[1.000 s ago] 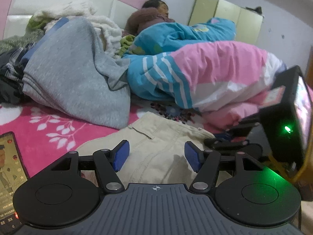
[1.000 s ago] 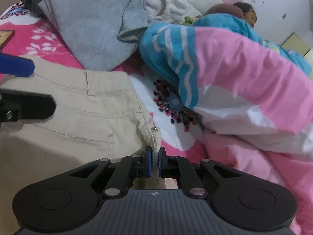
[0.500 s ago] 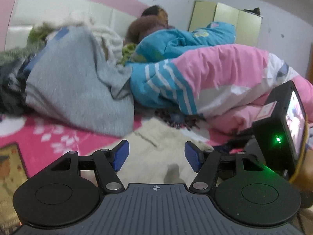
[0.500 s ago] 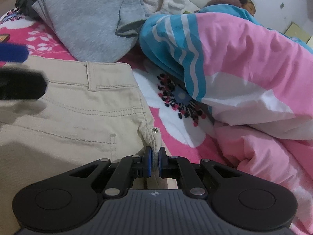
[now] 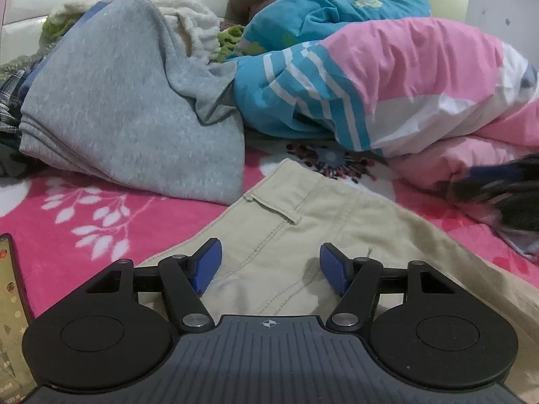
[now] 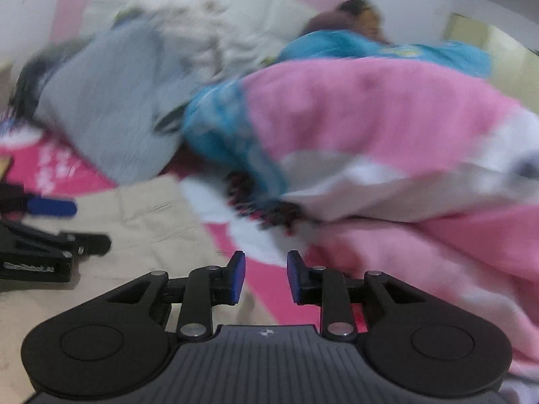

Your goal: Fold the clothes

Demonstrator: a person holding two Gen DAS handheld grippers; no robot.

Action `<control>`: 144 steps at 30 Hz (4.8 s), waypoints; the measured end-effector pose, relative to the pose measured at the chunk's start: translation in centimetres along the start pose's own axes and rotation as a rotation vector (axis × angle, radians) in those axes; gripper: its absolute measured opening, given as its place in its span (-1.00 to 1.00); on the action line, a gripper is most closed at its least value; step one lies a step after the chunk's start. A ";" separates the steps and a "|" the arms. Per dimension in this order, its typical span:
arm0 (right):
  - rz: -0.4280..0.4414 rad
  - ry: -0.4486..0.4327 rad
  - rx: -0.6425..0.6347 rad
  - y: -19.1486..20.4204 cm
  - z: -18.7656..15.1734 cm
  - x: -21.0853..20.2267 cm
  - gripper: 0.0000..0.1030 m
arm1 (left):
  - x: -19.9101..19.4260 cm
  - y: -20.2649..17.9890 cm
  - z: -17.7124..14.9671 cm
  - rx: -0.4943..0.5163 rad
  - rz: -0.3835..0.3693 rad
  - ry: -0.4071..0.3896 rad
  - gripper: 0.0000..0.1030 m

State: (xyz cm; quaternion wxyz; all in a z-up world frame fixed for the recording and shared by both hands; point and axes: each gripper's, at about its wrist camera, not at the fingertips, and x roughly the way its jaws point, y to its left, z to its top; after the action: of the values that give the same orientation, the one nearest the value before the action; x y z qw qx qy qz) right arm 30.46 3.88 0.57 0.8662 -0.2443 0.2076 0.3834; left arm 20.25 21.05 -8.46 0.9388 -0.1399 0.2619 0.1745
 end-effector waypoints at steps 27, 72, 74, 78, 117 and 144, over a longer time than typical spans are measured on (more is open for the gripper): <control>0.279 0.305 0.462 -7.2 -12.3 -4.5 -0.87 | 1.4 -0.1 0.6 0.008 0.088 0.005 0.27; 0.154 0.200 0.081 0.3 -2.2 5.8 -0.84 | 1.4 1.0 1.2 -0.047 0.130 0.004 0.27; 0.146 0.226 0.060 1.2 -2.0 8.2 -0.92 | 1.5 1.2 1.2 -0.049 0.126 0.007 0.27; 0.097 0.224 0.087 1.3 -1.7 10.2 -0.94 | 1.9 1.4 1.3 -0.057 0.133 0.008 0.28; 0.205 0.145 0.215 4.9 3.6 13.8 -0.53 | 2.5 3.3 1.4 -0.105 0.191 0.002 0.26; -0.009 -0.015 0.406 8.1 -12.2 -17.7 -0.52 | -8.4 8.2 -0.1 -0.267 -0.286 0.048 0.36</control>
State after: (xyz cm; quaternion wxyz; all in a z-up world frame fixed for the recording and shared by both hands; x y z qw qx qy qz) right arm 11.17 -8.41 -1.59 0.9009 -0.0626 0.2731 0.3314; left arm 10.23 26.23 -5.39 0.9206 -0.3032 0.2361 0.0689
